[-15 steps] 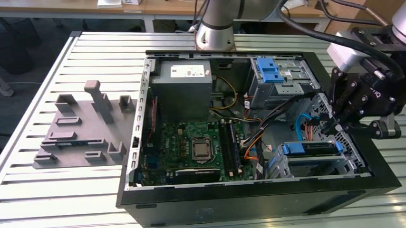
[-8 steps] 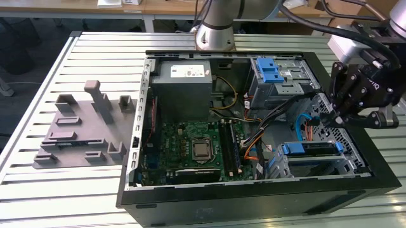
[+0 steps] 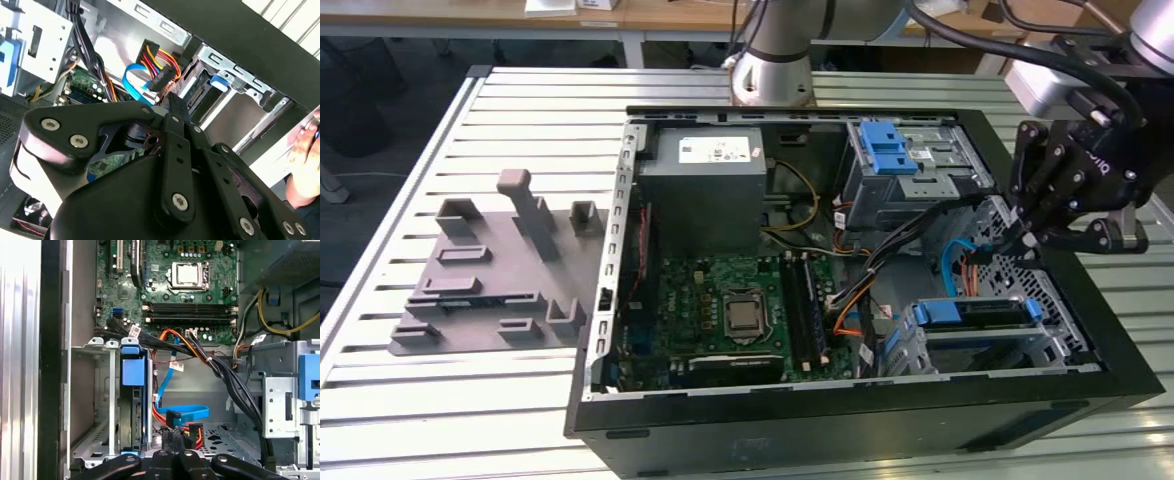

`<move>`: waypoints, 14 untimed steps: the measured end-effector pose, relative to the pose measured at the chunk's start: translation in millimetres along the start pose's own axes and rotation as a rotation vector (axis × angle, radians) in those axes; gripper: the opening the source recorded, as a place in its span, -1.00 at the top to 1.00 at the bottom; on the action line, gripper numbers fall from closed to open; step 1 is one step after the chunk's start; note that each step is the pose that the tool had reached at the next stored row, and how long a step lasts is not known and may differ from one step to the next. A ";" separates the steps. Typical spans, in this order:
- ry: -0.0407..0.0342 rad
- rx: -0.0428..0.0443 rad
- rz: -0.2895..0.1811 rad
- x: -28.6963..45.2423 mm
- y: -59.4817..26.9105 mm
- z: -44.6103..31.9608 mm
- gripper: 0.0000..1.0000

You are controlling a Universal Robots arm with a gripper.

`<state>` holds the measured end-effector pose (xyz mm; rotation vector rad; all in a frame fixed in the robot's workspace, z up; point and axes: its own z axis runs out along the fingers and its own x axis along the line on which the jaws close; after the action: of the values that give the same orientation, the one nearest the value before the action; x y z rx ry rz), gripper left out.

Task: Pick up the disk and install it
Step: 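Insert the first disk wire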

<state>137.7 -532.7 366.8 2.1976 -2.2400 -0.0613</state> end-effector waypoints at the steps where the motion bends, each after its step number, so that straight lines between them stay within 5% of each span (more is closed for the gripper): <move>1: 0.0000 0.0002 0.005 -0.8 -0.4 0.5 0.79; 9: -0.0002 0.0003 0.013 -15.9 -3.1 2.9 0.62; 10: 0.0010 0.0004 0.014 -16.8 -3.4 3.1 0.50; 14: 0.0134 0.0005 0.024 -18.3 -4.4 5.6 0.50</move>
<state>142.3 -514.4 361.5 2.1646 -2.2589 -0.0458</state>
